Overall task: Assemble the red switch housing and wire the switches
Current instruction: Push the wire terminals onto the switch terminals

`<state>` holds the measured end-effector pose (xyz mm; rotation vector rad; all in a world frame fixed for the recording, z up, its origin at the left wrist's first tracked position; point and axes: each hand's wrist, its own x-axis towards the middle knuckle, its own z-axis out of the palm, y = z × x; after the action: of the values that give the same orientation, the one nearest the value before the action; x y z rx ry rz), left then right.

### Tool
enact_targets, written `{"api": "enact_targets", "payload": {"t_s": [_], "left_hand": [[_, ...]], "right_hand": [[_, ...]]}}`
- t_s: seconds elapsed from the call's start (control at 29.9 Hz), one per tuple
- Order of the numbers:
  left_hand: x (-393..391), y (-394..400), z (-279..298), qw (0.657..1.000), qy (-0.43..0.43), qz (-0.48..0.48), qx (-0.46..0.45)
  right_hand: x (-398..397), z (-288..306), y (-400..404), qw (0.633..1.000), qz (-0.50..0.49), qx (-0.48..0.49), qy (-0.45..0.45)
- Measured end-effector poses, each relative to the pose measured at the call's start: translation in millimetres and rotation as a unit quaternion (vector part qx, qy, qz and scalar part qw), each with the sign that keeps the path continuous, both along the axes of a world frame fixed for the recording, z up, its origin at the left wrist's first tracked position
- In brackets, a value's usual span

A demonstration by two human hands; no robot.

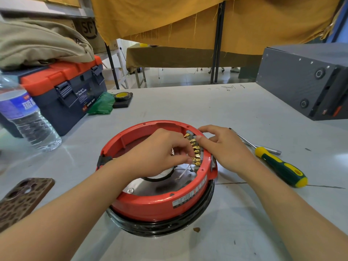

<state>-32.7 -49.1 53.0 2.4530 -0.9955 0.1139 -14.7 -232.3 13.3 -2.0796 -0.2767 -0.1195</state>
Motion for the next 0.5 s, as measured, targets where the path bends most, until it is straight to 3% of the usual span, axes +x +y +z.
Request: {"api": "enact_targets", "payload": {"t_s": [0.5], "left_hand": [[-2.0, -7.1, -1.7, 0.999, -0.04, 0.012, -0.003]], "right_hand": [[-1.1, 1.7, 0.9, 1.0, 0.004, -0.021, -0.007]]}}
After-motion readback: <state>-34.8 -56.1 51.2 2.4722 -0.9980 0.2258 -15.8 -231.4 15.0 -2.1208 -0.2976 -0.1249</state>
